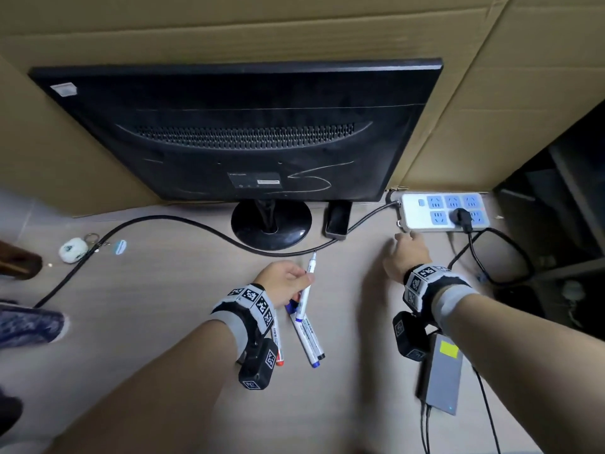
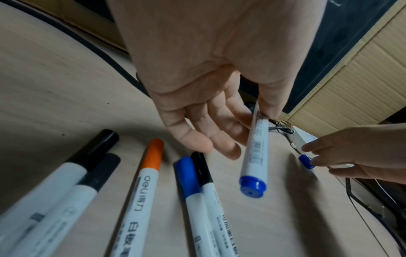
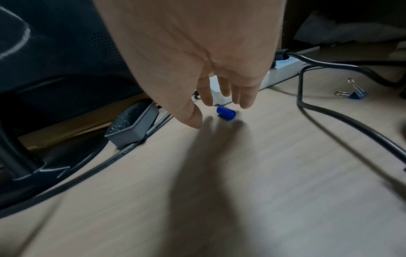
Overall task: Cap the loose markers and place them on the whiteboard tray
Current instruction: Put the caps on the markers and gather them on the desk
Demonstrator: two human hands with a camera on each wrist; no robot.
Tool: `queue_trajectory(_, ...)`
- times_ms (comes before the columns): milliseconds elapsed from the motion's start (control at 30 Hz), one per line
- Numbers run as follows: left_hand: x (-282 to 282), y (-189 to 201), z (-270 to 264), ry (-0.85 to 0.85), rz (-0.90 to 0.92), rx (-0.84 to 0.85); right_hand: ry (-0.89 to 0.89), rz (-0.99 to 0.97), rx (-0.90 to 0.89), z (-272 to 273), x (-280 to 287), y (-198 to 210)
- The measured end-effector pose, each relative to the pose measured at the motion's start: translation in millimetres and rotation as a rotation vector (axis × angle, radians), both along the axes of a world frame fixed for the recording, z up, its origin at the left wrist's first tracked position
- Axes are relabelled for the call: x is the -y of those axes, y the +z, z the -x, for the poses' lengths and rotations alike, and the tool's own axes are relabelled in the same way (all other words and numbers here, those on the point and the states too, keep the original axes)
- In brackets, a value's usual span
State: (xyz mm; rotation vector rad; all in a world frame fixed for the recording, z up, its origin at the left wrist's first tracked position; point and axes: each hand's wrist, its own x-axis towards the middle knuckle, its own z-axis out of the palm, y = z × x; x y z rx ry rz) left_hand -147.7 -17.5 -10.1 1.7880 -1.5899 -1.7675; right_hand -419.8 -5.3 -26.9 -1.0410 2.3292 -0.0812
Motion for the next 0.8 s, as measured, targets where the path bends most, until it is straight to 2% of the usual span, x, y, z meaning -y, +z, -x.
queue_trajectory(200,2.2,-1.4,11.2,-0.035,0.026,0.012,0.051,-0.025,-0.019,0.6,-7.8,-11.8)
queue_trajectory(367,0.9,-5.2,10.0,-0.084,0.03,0.027,0.093,0.019,0.109,-10.0,-18.9,-16.7)
queue_trajectory(467,-1.0,-5.8,6.9,-0.093,0.033,0.031,0.139,-0.018,0.183,-13.2,-25.1,-19.7)
queue_trajectory(567,-3.6,-4.5,2.4,-0.088,0.042,0.031,0.111,-0.012,0.24,-20.6,-32.0,-10.7)
queue_trajectory(800,-13.0,10.6,-7.3,-0.055,0.101,0.034,0.06,0.15,0.605,-36.9,-32.0,13.7)
